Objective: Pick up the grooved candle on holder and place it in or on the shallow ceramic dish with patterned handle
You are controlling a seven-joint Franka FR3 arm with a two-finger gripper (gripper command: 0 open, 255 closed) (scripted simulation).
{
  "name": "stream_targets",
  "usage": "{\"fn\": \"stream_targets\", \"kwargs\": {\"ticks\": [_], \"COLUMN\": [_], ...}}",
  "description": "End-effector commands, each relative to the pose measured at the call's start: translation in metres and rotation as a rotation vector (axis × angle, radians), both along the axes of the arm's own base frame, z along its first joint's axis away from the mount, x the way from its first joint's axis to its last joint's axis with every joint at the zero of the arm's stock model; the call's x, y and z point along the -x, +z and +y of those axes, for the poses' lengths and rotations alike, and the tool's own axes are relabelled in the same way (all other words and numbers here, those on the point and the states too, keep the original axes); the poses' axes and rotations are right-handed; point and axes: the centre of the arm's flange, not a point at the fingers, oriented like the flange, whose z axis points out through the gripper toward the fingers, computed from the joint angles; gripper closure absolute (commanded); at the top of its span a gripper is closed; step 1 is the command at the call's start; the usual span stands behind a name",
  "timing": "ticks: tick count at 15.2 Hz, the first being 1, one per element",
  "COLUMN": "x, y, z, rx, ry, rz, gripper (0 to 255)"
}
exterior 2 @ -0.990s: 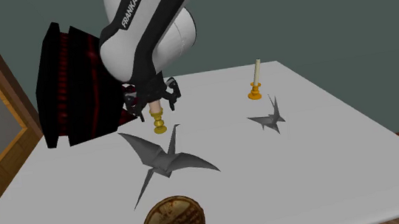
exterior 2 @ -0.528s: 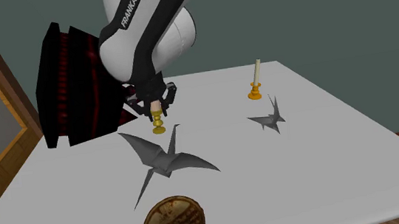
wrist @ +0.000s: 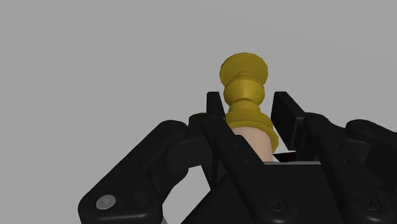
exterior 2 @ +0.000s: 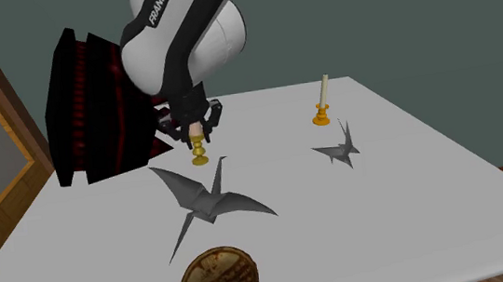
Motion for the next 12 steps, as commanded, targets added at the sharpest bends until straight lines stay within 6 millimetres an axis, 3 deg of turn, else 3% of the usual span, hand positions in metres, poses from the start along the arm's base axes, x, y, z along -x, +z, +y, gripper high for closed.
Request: {"fn": "stream_targets", "kwargs": {"ticks": [1, 12], "x": [0.001, 0.001], "y": [0.010, 0.068], "z": [0.000, 0.000], "rx": [0.000, 0.000], "ry": [0.000, 0.000], "rz": [0.000, 0.000], "gripper": [255, 255]}}
